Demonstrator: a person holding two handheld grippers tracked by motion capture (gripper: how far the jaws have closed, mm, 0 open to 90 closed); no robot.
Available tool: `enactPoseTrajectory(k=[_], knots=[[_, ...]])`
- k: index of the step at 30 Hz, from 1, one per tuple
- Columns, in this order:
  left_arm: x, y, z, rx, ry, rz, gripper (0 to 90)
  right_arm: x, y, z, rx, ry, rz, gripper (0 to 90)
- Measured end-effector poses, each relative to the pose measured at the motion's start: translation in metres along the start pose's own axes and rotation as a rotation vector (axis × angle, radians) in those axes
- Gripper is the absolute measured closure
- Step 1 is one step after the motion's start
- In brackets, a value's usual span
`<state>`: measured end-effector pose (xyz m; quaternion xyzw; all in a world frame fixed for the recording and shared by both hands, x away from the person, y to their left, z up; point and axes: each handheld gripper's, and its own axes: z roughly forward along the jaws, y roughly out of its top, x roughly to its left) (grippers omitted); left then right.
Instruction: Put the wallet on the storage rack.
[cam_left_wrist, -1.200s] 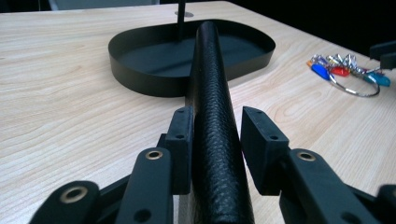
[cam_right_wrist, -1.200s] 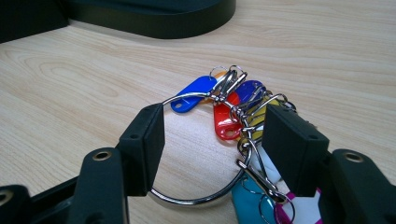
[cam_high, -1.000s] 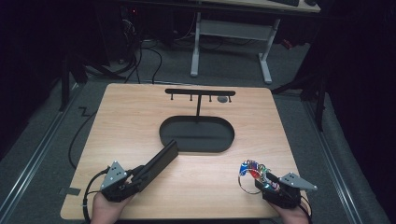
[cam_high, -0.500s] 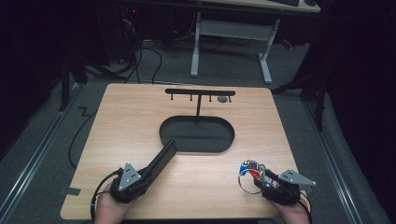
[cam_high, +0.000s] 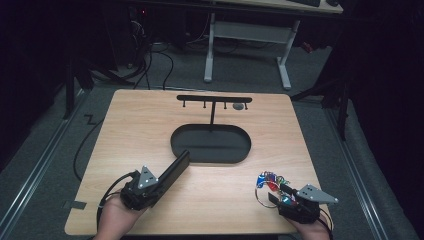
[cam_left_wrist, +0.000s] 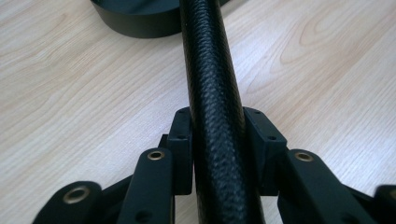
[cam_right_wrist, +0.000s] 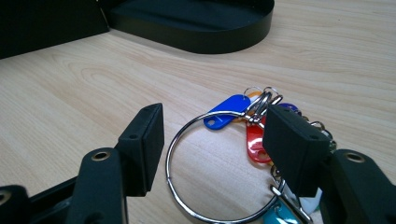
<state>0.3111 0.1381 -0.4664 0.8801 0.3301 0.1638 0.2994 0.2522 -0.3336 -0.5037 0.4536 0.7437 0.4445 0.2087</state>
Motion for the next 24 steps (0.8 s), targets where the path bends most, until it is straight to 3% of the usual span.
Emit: enactPoseTrajectory(k=[7,11,16,24], knots=[[0.007,0.018,-0.001,0.052,-0.024,-0.006,63.7,-0.001,0.002,0.006,0.003,0.008,0.006,39.4],[0.009,0.027,0.001,0.076,-0.013,0.022,59.4,-0.001,0.002,0.007,0.007,0.009,-0.002,39.4],[0.013,0.036,0.003,0.123,-0.014,0.032,60.2,-0.003,0.001,0.005,0.003,0.003,0.008,39.4],[0.018,0.041,0.009,0.172,-0.039,-0.009,65.8,-0.004,0.001,0.002,-0.002,-0.003,0.010,39.4]])
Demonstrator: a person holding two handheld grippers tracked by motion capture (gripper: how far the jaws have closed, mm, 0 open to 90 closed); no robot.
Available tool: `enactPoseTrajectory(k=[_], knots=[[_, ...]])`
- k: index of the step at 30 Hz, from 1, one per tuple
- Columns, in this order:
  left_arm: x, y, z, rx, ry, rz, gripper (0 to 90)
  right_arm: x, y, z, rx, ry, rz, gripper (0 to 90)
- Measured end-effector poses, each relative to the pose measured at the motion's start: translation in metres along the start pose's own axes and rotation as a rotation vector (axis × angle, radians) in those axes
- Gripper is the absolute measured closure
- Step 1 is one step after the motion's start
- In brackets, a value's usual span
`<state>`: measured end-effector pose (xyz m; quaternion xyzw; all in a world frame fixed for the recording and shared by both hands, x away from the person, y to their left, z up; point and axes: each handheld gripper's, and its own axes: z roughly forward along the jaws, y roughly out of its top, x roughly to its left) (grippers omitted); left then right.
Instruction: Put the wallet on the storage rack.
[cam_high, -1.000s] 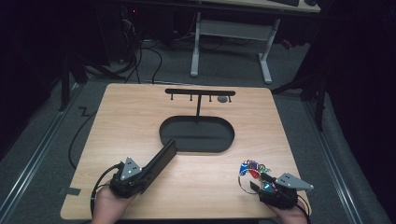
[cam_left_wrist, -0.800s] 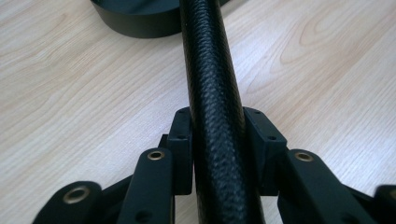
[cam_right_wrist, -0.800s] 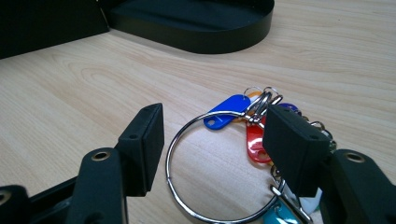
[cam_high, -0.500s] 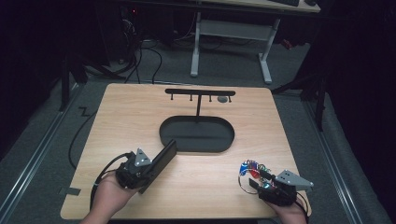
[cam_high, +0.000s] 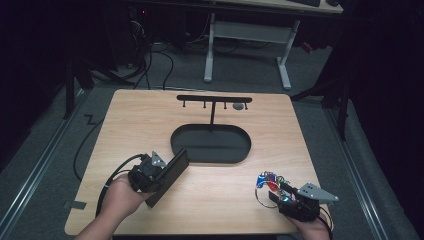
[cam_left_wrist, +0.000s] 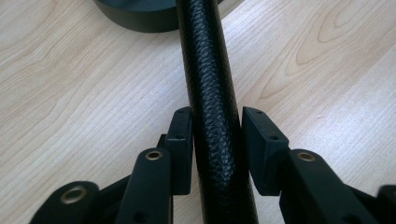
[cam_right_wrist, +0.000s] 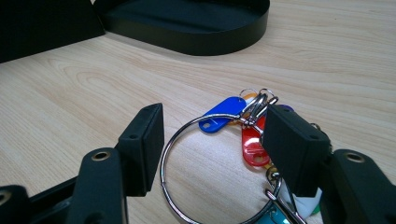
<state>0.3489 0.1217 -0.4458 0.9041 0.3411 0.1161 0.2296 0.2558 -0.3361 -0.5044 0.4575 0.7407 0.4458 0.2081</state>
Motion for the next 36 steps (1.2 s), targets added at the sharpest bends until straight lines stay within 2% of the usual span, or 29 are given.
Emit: enactPoseTrajectory(k=[5,6,9,12,14,20,23,27,29,36], knots=[[-0.002,0.000,0.000,-0.008,-0.004,0.011,71.1,-0.002,0.000,0.000,0.000,0.000,0.009,39.4],[-0.003,0.000,0.000,-0.008,0.003,0.031,72.2,-0.001,0.000,0.000,0.000,0.000,0.009,39.4],[-0.005,0.000,0.000,-0.012,0.010,0.059,73.2,0.000,0.000,-0.001,-0.003,0.000,0.007,39.4],[-0.008,0.000,-0.002,-0.016,0.037,0.108,73.5,-0.001,0.000,-0.002,-0.006,-0.006,0.010,39.4],[-0.010,0.001,-0.006,-0.037,0.050,0.146,73.6,-0.001,0.000,-0.002,-0.008,-0.007,0.014,39.4],[-0.015,0.011,-0.021,-0.076,0.069,0.216,73.6,-0.002,-0.001,-0.001,-0.001,-0.008,0.021,39.5],[-0.016,0.015,-0.024,-0.091,0.076,0.232,73.5,-0.001,-0.001,-0.001,0.000,-0.008,0.022,39.5],[-0.019,0.019,-0.027,-0.139,0.076,0.262,73.4,-0.002,-0.001,-0.002,-0.003,-0.008,0.019,39.5],[-0.020,0.023,-0.028,-0.146,0.073,0.275,73.4,-0.003,-0.002,-0.001,-0.002,-0.009,0.022,39.8],[-0.021,0.043,-0.032,-0.149,0.115,0.349,73.4,-0.004,-0.002,-0.002,-0.003,-0.007,0.026,39.8]])
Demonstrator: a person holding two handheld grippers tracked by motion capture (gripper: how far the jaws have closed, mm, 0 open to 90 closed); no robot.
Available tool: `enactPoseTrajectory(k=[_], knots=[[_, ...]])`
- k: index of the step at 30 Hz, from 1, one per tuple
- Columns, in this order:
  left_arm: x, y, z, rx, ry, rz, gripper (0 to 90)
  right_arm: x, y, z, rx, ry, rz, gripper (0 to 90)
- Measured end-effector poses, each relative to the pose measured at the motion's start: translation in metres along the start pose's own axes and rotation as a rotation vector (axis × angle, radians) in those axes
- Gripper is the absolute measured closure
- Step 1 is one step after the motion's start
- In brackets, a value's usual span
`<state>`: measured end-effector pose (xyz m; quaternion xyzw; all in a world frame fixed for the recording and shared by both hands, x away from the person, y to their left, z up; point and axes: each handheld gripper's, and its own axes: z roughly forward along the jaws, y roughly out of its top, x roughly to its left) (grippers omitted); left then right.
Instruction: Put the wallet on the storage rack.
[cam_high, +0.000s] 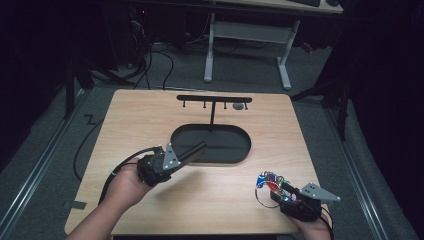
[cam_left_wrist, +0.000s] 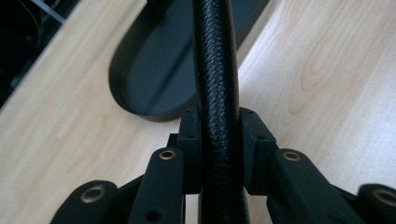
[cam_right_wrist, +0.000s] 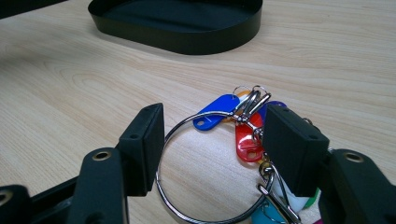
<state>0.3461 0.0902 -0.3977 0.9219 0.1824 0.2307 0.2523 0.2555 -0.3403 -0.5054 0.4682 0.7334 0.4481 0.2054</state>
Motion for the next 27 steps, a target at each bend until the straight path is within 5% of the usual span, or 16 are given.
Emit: enactPoseTrajectory(k=[15,19,27], knots=[[0.007,0.035,0.016,0.006,0.030,0.149,73.5,-0.011,-0.013,-0.017,-0.025,-0.058,0.071,40.7],[0.006,0.048,0.025,0.009,0.065,0.221,73.5,-0.016,-0.019,-0.021,-0.023,-0.056,0.099,40.6],[0.009,0.069,0.049,0.005,0.079,0.297,73.4,-0.016,-0.025,-0.033,-0.075,-0.068,0.078,41.0]])
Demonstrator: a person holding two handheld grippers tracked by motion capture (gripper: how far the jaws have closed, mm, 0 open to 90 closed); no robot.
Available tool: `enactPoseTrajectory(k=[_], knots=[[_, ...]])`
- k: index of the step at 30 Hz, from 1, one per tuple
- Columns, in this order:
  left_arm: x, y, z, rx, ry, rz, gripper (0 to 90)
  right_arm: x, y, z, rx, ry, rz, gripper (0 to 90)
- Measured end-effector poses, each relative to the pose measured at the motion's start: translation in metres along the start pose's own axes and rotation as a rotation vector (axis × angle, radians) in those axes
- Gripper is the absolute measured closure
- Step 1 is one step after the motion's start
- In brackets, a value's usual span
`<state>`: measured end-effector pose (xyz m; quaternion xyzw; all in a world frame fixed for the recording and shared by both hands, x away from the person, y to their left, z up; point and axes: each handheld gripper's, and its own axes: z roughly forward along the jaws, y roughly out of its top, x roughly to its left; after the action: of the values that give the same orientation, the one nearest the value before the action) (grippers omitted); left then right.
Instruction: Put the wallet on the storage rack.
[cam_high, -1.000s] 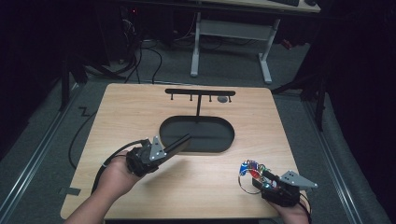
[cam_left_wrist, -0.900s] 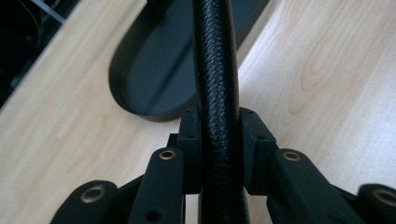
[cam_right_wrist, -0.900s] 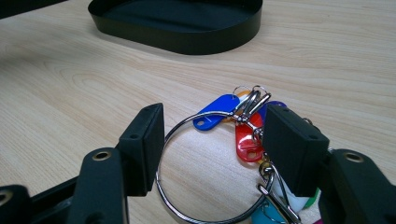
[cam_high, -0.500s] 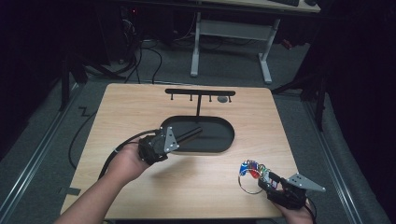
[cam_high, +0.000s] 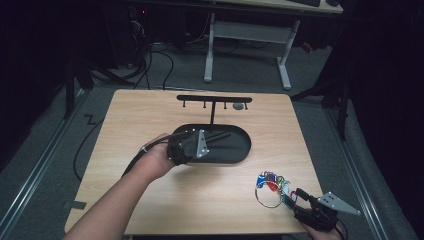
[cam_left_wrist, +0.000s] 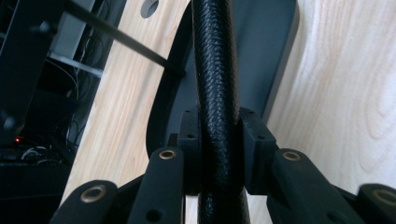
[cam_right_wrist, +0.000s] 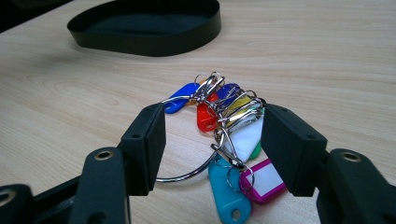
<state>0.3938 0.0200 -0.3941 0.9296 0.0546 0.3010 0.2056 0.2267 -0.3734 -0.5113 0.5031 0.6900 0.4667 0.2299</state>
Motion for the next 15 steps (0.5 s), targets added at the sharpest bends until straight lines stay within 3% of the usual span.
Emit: enactPoseTrajectory(k=[12,15], knots=[[0.001,0.028,0.049,0.024,0.023,0.154,73.4,0.003,-0.006,-0.006,0.005,0.002,-0.006,41.7],[0.004,0.032,0.058,0.010,0.026,0.164,73.4,0.003,-0.005,-0.004,0.002,0.011,-0.008,41.8]])
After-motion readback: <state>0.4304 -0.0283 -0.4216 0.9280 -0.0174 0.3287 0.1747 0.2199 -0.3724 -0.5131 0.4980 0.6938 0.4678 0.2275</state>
